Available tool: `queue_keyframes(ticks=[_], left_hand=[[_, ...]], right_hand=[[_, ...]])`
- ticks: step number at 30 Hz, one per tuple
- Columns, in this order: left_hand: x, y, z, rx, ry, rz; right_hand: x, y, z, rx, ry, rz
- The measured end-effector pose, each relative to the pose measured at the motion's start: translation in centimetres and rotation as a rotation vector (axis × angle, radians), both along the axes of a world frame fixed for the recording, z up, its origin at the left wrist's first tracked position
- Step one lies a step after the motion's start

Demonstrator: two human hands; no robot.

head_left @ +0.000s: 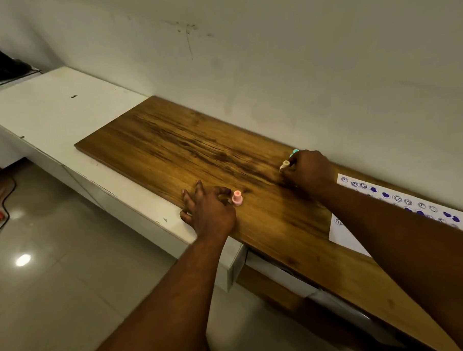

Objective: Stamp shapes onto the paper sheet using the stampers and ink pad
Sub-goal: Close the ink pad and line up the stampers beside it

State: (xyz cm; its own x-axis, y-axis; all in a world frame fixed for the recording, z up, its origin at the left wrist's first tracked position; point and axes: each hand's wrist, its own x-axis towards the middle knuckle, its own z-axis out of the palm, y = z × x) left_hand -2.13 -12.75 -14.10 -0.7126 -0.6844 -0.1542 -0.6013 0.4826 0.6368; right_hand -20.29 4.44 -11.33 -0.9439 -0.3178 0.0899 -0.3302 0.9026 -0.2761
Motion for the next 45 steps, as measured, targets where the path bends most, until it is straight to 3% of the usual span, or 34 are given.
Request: queue_keyframes(ticks=[13, 19, 22, 25, 27, 33, 40, 45], left_hand=[[0.2, 0.2, 0.1, -0.006, 0.003, -0.005], [0.1, 0.1, 0.0, -0.002, 0.001, -0.007], [0.1, 0.2, 0.0, 0.0, 0.0, -0.005], [0.1, 0.5, 0.4, 0.007, -0.009, -0.008], [0.2, 0.5, 0.7, 0.016, -0.018, -0.016], [0.2, 0.6, 0.7, 0.025, -0.018, -0.006], [0.0, 0.6, 0.1, 0.037, 0.007, 0.005], [-0.2, 0.8, -0.1, 0.035, 0.011, 0.02]], right_hand=[[-1.7, 1.0, -0.7, -0.017, -0.009, -0.019], [0.9, 2.0, 0.6, -0.202, 0.203, -0.022], [4.1, 1.4, 1.3, -0.284, 0.133, 0.202], [7.8, -0.9, 0.7, -0.178, -0.082, 0.438], [9.5, -2.5, -0.3, -0.128, -0.063, 0.471], [10.1, -4.6, -1.6, -0.129, -0.023, 0.39], [4.6, -0.7, -1.6, -0.05, 0.019, 0.037], [2.7, 1.0, -1.9, -0.048, -0.006, -0.024]])
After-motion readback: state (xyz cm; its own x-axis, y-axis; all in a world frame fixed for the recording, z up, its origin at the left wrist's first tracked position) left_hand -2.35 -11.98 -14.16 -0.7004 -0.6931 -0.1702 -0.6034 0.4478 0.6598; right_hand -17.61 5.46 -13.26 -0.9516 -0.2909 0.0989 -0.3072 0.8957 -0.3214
